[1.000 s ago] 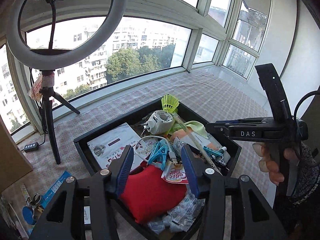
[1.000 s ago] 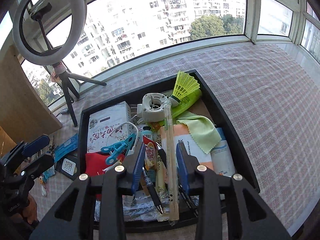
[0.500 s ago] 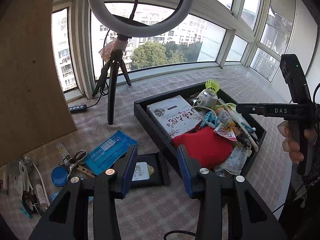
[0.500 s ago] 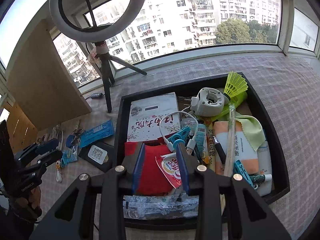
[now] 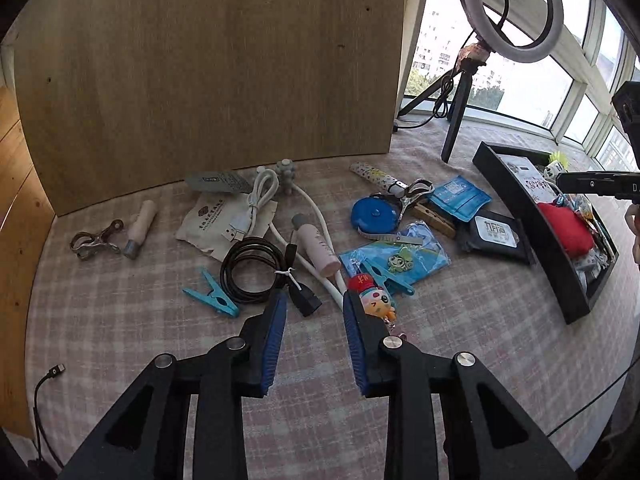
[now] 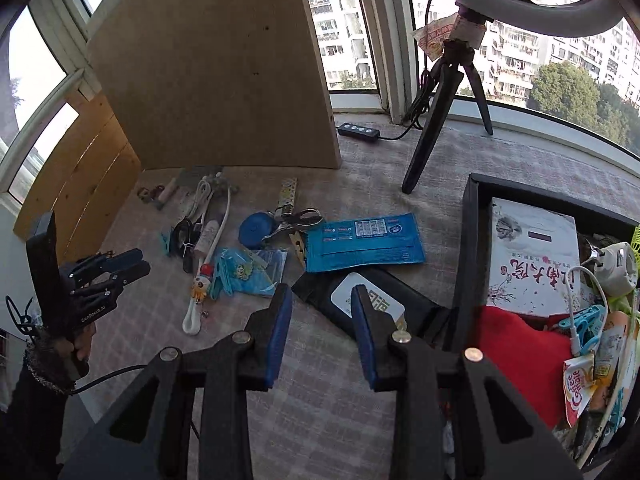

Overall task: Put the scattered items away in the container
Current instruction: 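Move both tools back toward the remaining items on the table, then grasp the grey-ball massage roller with the right tool while the left tool grasps the black cable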

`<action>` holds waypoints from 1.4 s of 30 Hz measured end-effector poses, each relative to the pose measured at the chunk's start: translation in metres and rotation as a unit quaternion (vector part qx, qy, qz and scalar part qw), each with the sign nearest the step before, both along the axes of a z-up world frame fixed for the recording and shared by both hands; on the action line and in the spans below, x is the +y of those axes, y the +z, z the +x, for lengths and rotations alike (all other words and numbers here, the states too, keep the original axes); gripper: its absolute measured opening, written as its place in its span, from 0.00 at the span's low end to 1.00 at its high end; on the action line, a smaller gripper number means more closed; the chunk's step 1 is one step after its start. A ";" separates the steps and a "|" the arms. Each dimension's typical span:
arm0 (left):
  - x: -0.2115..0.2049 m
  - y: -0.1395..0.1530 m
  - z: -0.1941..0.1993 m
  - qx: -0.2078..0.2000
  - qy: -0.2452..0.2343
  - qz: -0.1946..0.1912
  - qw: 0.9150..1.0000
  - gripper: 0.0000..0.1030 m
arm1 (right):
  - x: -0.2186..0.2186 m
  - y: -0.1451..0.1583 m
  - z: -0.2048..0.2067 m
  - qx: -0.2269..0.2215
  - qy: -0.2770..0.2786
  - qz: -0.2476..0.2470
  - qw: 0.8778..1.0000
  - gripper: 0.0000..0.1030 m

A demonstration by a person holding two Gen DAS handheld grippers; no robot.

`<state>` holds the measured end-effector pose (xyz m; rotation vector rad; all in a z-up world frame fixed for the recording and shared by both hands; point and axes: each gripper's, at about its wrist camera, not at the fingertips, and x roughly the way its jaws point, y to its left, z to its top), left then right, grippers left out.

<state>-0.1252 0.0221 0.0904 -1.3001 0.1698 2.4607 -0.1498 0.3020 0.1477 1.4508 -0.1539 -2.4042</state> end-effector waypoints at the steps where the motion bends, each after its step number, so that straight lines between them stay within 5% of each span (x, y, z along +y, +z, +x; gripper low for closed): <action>1: -0.003 -0.003 -0.002 -0.003 -0.011 -0.007 1.000 0.26 | -0.014 -0.003 -0.010 -0.006 0.012 -0.003 1.000 0.29; 15: -0.002 -0.043 -0.035 -0.028 -0.084 -0.037 0.995 0.23 | -0.148 -0.068 -0.118 -0.075 0.086 0.018 0.993 0.25; 31: 0.013 -0.062 -0.056 -0.044 -0.121 -0.067 0.989 0.14 | -0.181 -0.102 -0.157 -0.097 0.101 0.013 0.990 0.23; 36: 0.012 -0.062 -0.056 -0.046 -0.114 -0.049 0.991 0.09 | -0.186 -0.118 -0.158 -0.110 0.097 0.024 0.989 0.06; 42: 0.006 -0.053 -0.044 -0.042 -0.084 -0.010 0.996 0.07 | -0.167 -0.101 -0.142 -0.103 0.083 -0.018 0.991 0.05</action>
